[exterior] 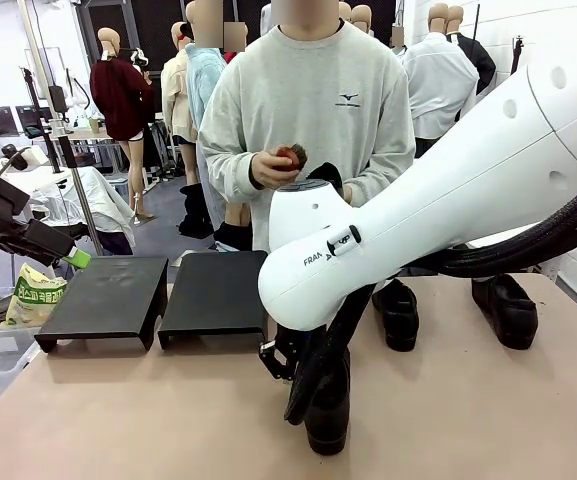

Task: Organize the shoes by placing them on the stand.
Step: Pick up one Shoe and place it in the middle of the table, then place the Shoe from the middle of the table onto the Shoes Stand.

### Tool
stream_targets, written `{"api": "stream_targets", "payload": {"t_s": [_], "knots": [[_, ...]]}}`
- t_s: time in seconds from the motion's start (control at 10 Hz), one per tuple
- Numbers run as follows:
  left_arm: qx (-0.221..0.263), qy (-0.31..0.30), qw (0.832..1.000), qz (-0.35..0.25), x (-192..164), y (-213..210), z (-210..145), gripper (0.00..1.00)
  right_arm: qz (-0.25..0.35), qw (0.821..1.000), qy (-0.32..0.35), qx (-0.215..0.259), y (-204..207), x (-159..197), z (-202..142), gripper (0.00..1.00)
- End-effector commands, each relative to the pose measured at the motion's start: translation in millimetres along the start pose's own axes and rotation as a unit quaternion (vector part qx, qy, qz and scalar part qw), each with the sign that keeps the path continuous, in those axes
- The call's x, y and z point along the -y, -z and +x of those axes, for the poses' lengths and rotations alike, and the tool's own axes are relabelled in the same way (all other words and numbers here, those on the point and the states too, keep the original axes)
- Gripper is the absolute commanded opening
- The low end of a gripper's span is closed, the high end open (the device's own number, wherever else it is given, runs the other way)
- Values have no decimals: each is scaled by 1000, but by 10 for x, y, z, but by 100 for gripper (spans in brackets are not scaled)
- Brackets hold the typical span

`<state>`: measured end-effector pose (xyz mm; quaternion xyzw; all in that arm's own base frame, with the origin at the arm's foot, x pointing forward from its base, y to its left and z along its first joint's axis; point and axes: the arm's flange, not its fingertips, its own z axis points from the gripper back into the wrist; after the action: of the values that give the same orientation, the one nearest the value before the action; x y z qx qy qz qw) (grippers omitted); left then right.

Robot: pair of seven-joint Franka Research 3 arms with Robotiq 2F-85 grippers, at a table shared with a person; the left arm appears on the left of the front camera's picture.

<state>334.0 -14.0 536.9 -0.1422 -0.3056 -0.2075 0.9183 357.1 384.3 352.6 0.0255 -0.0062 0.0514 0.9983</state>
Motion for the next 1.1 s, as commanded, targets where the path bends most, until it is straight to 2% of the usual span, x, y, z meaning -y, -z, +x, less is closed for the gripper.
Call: {"api": "stream_targets", "payload": {"t_s": [0.0, 0.4, 0.7, 0.8, 0.9, 1.0], "knots": [[0, 0, 1000, 0, -24, -5, -9, 100, 8, 1000, 7, -1, -12, -3, -41, 100], [0, 0, 1000, 0, -24, -5, -9, 100, 17, 1000, -3, 16, -111, 23, -85, 100], [0, 0, 1000, 0, -24, -5, -9, 100, 9, 1000, 1, 11, -137, 66, -35, 100], [0, 0, 1000, 0, -24, -5, -9, 100, -3, 1000, 1, -4, -134, 61, -17, 100], [0, 0, 1000, 0, -24, -5, -9, 100, 4, 1000, 0, 15, -154, 9, -6, 100], [0, 0, 1000, 0, -24, -5, -9, 100, 4, 1000, 0, 15, -154, 9, -6, 100]]}}
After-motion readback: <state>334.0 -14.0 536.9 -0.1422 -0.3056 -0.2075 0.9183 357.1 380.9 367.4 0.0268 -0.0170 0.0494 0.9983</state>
